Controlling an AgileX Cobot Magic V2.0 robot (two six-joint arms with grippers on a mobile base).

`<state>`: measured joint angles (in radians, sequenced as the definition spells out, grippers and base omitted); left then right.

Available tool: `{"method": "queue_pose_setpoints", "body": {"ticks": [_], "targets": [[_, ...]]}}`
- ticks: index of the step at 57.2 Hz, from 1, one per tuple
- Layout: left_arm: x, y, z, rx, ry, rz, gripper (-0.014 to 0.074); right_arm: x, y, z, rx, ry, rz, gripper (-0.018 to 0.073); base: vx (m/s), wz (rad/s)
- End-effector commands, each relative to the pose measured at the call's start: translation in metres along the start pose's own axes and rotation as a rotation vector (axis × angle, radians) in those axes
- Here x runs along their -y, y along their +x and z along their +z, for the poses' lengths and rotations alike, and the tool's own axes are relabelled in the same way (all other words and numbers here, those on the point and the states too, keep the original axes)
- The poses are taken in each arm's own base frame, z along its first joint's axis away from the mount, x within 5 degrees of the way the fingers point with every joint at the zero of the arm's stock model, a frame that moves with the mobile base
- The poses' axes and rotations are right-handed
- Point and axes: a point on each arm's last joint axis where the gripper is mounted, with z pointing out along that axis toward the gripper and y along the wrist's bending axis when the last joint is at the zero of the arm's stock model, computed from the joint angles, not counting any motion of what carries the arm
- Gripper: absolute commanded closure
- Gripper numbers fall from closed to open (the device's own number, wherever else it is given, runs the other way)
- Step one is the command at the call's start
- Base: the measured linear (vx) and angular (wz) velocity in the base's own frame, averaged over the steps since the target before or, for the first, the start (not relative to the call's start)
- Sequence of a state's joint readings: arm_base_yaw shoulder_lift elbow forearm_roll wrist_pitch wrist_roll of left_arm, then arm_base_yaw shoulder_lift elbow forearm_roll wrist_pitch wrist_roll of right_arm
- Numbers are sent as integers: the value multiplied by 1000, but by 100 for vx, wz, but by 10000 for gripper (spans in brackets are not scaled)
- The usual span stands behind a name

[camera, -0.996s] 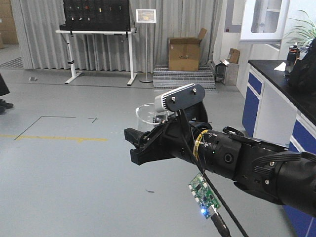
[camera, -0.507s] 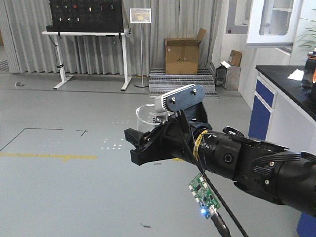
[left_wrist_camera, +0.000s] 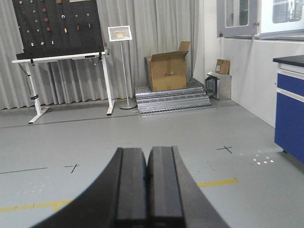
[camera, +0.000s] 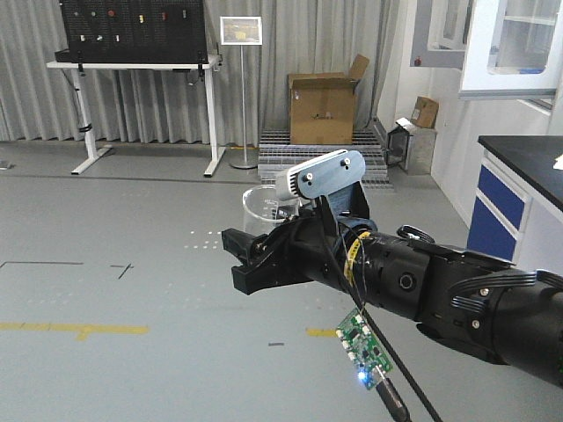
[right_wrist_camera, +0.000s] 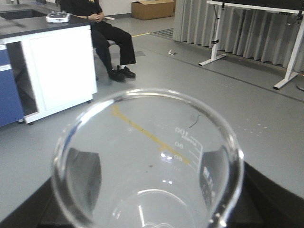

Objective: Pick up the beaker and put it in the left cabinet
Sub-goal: 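Carry the beaker in the right gripper toward the open white cabinet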

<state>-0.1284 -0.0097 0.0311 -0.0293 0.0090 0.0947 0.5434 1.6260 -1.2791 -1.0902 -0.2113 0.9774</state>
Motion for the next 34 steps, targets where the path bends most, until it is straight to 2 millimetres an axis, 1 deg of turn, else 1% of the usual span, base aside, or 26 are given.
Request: {"method": "queue_pose_setpoints", "body": {"ticks": [1, 34], "targets": [[0, -3, -1, 85, -7, -11, 595, -1, -29, -12, 101, -23, -2, 568, 72, -4], [0, -3, -1, 85, -7, -11, 595, -1, -29, -12, 101, -23, -2, 568, 73, -6]]}}
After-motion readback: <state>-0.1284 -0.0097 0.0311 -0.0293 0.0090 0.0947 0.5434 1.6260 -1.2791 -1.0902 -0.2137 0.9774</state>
